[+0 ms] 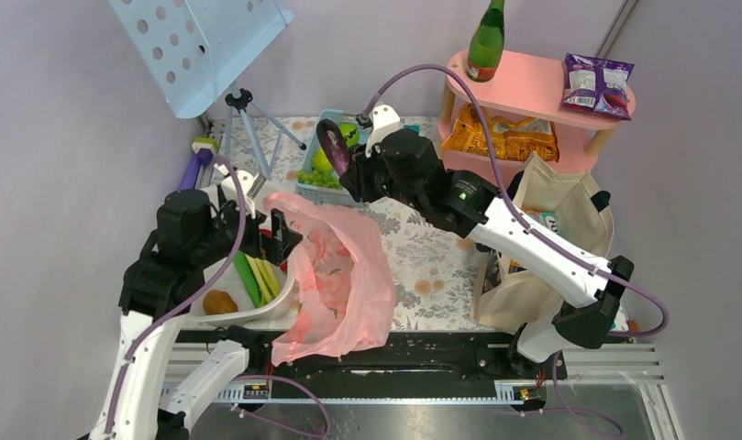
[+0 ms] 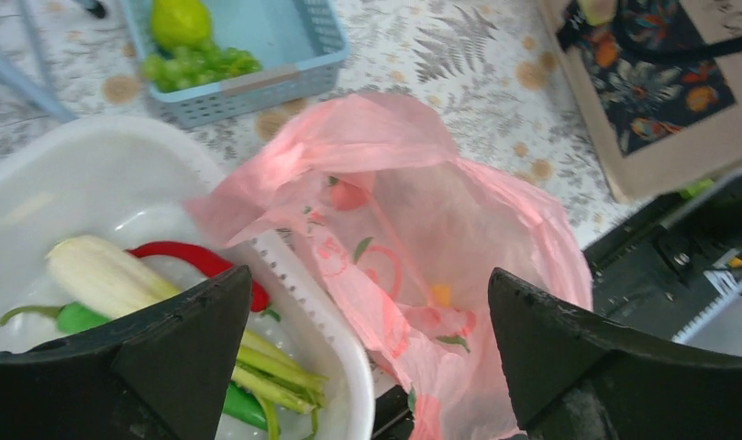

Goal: Untie the knot of the grocery bags and take out the mixed food

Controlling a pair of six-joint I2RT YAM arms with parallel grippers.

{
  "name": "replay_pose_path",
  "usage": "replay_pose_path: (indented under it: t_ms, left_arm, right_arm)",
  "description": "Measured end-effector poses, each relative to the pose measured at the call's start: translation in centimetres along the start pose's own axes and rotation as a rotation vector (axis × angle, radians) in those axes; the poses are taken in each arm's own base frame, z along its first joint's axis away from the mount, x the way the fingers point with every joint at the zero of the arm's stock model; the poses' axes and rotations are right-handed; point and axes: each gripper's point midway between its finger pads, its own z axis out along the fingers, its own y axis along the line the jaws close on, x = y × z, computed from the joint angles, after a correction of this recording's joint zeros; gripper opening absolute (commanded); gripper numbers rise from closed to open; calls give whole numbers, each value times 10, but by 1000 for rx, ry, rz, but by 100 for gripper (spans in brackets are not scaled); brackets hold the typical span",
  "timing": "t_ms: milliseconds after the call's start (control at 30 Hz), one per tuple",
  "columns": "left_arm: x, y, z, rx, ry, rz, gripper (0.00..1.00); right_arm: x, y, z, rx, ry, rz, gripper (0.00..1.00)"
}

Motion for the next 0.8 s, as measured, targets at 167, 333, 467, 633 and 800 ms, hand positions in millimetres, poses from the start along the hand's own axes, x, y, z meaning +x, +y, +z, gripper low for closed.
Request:
replay_pose_path:
  t_ms: [167, 333, 467, 633, 800]
  left_arm:
    - [-20, 15, -22, -144, -109, -9, 99]
    - [-85, 12, -59, -204, -355, -20, 99]
    - [-130, 6, -87, -215, -539, -38, 99]
    - [-160, 5, -108, -234, -676, -56, 99]
    - [-164, 14, -111, -283, -702, -85, 99]
  right_arm:
    - [-4, 9, -6, -42, -9, 2, 0]
    - [-5, 47, -11, -141, -9, -9, 0]
    - [-6, 89, -3, -250, -12, 12, 0]
    - [13, 140, 29, -359, 51, 19, 0]
    - [31, 183, 62, -437, 118, 16, 22]
